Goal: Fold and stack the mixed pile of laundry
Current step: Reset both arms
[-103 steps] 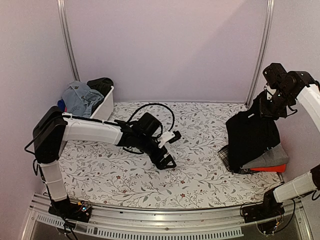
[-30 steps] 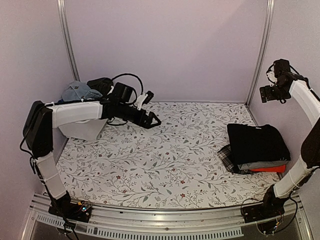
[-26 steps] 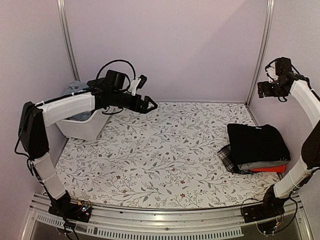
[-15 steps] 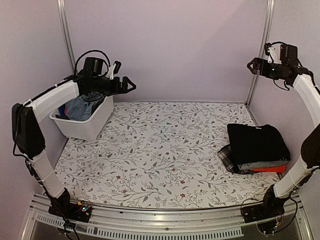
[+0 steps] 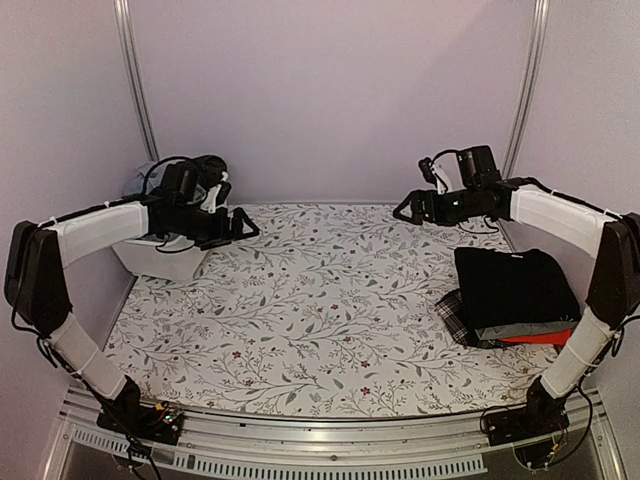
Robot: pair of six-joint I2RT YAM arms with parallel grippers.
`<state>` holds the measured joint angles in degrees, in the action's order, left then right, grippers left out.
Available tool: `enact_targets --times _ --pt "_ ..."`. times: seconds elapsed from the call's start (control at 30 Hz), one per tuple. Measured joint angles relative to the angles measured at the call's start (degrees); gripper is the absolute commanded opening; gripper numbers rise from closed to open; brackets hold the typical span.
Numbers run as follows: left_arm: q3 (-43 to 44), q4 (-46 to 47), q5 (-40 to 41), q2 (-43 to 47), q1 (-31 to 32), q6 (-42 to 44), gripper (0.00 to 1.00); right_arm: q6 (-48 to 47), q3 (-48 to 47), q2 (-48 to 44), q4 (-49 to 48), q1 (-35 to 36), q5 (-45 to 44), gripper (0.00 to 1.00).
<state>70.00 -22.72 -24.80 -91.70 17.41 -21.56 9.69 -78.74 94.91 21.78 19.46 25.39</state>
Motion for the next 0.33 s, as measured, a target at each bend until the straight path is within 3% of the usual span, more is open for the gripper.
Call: enact_targets --times 0.13,0.33 --pt "-6.62 2.34 1.53 1.73 1.03 -1.29 1.0 1.11 4.5 0.0 -2.54 4.59 1.11 0.99" --pt "-8.26 4.96 4.42 1.68 3.91 -1.84 1.0 2.89 8.28 0.0 -4.48 7.17 2.19 0.99"
